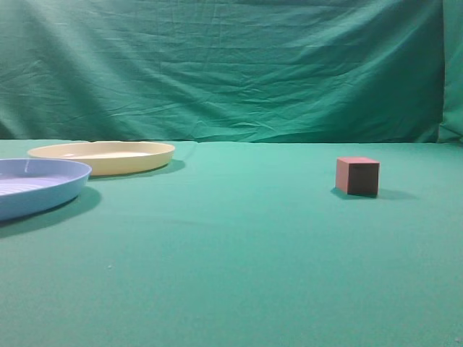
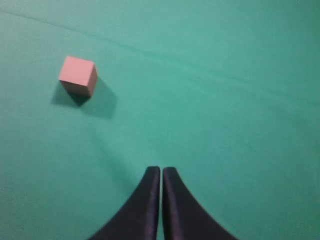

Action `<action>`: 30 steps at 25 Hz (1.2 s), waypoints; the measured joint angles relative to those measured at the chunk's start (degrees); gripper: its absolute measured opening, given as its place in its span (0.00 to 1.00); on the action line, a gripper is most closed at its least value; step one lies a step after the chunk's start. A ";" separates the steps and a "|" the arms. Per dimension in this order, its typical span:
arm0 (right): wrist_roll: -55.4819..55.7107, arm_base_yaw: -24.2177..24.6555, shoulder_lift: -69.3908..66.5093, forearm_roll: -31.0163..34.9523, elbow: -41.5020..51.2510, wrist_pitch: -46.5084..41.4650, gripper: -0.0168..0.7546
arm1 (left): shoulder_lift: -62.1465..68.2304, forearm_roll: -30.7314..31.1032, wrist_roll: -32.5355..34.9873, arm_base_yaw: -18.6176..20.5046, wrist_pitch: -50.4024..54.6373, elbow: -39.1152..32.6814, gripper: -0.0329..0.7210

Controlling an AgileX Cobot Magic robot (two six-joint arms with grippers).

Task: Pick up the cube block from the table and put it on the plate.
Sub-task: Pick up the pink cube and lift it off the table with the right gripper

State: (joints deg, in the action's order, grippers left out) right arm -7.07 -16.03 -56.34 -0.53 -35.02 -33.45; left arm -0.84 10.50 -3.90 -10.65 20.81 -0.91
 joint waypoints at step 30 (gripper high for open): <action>-1.24 -10.42 -50.11 2.37 -23.91 12.31 0.58 | 0.00 0.00 0.00 0.00 0.00 0.00 0.04</action>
State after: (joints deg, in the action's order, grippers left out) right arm -8.31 -26.45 -106.46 1.84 -58.93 -21.14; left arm -0.84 10.50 -3.90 -10.65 20.81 -0.91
